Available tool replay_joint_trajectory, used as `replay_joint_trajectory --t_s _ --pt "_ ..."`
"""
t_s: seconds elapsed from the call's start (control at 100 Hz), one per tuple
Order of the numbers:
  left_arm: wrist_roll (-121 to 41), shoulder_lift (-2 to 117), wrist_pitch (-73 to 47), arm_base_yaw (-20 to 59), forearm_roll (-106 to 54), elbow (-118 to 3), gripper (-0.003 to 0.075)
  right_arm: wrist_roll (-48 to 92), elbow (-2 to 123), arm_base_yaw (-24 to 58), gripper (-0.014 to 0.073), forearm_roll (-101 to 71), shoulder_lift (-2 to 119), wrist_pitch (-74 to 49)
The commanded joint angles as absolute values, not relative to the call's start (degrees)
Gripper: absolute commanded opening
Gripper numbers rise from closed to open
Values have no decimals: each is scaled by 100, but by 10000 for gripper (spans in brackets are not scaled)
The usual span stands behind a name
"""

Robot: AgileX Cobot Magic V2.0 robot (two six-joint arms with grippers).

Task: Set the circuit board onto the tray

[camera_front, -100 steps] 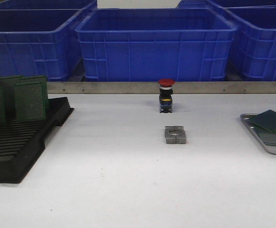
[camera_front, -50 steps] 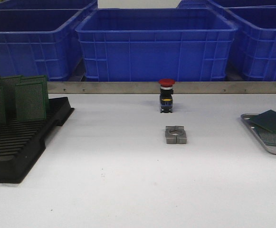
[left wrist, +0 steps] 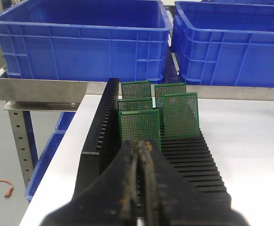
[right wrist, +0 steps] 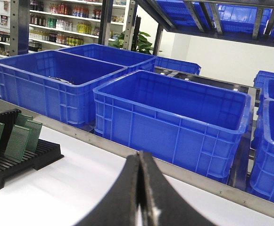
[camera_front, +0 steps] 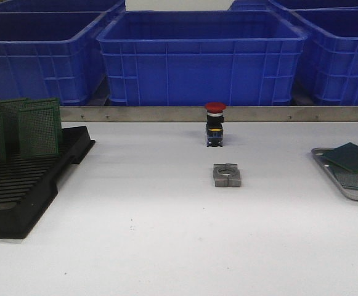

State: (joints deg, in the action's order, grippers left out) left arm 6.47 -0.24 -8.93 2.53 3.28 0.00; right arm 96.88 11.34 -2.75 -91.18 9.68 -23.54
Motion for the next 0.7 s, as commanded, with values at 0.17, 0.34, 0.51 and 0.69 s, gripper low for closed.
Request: replay_joint_trajectory --t_s 0.17,0.34,0.51,0.69 --pt "488 -205 -523 241 219 281 -20 9709 1290 -266 -61 -9341 1031 -2431" --pt "488 -205 -416 241 219 281 -20 9709 1290 -266 -61 -9341 1031 -2431" --pt "488 -205 -416 241 219 281 -20 9709 1290 -266 -61 -9341 1031 -2431" --pt "488 -205 -416 241 219 281 -20 9709 1290 -266 -61 -9341 1031 -2431"
